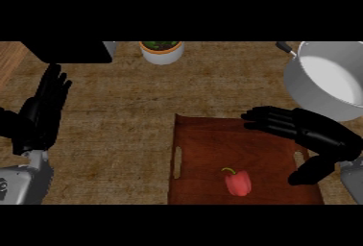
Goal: Pick the bell pepper from the tray and place it in the pot
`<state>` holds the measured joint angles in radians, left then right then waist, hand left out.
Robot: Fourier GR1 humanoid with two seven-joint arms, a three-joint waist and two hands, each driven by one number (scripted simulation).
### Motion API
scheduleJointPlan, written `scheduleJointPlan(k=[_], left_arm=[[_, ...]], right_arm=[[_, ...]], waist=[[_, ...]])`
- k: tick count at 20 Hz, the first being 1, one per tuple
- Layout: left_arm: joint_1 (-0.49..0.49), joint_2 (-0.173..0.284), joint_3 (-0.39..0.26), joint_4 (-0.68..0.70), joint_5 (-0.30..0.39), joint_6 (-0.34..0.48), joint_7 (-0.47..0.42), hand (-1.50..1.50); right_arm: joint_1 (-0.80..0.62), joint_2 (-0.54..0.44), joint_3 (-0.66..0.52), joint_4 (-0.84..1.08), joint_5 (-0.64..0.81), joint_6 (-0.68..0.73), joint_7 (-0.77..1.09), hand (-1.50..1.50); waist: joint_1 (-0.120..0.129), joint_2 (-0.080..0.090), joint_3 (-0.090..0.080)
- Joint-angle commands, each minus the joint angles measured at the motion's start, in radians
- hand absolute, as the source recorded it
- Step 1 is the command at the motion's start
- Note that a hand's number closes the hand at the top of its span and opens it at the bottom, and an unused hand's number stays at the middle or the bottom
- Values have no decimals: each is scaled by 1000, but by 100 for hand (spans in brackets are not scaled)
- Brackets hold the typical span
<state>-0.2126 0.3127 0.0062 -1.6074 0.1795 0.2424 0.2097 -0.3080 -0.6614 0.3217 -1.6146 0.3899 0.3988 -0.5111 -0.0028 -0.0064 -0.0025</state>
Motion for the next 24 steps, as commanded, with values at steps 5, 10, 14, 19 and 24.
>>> scheduleJointPlan(k=[5, 10, 14, 19, 24], left_arm=[[18, 6, 14, -16, 8, -17, 16, 0], [62, -24, 23, -56, -3, -36, -19, 0], [33, -53, 13, -34, -53, -19, 0, 0], [89, -64, 28, -82, -60, -39, -13, 0], [3, -37, 65, -45, -53, -58, 35, 0]], right_arm=[[56, -12, 209, -260, 211, 133, 350, -150], [84, 94, 225, -277, 272, 195, 443, -150], [92, 188, 219, -307, 306, 258, 504, -150], [191, 146, 245, -256, 446, 159, 399, -150], [182, 219, 261, -232, 549, 142, 486, -150]], waist=[[-10, 0, 1], [3, 5, 2], [3, 6, 2], [4, 5, 3], [1, 6, 2]])
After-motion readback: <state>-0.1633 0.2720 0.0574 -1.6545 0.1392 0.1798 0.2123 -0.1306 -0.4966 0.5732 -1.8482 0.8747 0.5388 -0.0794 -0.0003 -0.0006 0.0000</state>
